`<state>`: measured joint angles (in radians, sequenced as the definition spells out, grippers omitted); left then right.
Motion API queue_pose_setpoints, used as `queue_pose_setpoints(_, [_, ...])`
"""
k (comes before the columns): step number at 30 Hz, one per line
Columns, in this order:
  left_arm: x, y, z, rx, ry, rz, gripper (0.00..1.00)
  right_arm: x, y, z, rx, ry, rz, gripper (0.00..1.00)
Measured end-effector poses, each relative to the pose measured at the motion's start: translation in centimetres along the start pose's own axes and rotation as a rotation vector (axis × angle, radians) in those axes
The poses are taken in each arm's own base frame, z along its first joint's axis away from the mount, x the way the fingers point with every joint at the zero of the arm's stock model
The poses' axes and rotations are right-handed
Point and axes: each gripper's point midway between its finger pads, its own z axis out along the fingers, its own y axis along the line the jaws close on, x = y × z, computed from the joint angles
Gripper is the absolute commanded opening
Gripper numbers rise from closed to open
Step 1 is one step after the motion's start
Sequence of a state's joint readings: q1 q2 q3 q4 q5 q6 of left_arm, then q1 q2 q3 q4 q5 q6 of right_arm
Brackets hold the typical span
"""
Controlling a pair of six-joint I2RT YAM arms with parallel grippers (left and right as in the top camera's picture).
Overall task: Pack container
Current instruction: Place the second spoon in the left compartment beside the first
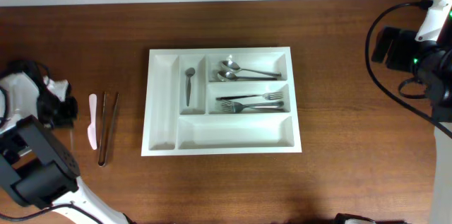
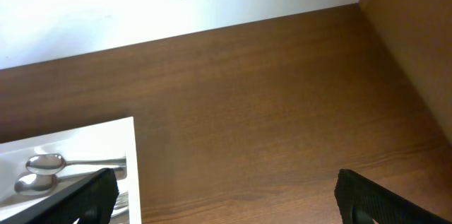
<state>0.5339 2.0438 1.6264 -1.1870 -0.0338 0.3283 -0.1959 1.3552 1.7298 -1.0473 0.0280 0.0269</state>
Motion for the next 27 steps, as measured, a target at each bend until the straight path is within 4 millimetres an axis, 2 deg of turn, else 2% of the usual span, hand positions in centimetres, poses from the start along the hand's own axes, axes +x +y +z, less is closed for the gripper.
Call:
queue_pose_setpoints(3, [-2.6,-1.5,-4.3,0.003,-0.099,0.034,0.02,0.0,0.0,0.0,0.0,0.0,0.0,0.99])
queue_pose_setpoints(5, [-4.1,-3.5,-7.2,0.011,-0.175,0.082,0.02,0.0,0.0,0.0,-0.002,0.0,0.0,0.99])
queue_pose_setpoints(9, [-5.7,-10.0,-11.8,0.063,-0.305,0.213,0.02,0.0,0.0,0.0,-0.002,0.0,0.0,0.99])
queue_pose_setpoints(10, [-5.9,-11.6,-12.4,0.084,-0.324,0.24,0.02,0.0,0.0,0.0,-0.002,0.0,0.0,0.99])
queue_pose_setpoints(12, [-6.1,-16.3,-13.1,0.142,-0.352,0.311,0.02,0.0,0.0,0.0,-0.002,0.0,0.0,0.99])
queue_pose_setpoints(16, [-6.3,-24.8,-13.4,0.221,-0.396,0.448,0.02,0.0,0.0,0.0,-0.002,0.0,-0.001,0.99])
queue_pose_setpoints(19, [-5.8,-29.6,-13.1,0.255,-0.406,0.52,0.02,0.0,0.0,0.0,-0.002,0.001,0.0,0.99])
queue_pose_setpoints(21, [-5.5,-32.2,-12.0,0.252,-0.391,0.532,0.02,0.0,0.0,0.0,-0.002,0.0,0.0,0.99])
queue_pose_setpoints(23, [-5.1,-34.0,-10.4,0.234,-0.354,0.525,0.02,0.0,0.0,0.0,-0.002,0.0,0.0,0.99])
queue_pose_setpoints(27, [-4.8,-35.7,-6.2,0.191,-0.266,0.484,0.02,0.0,0.0,0.0,-0.003,0.0,0.0,0.99])
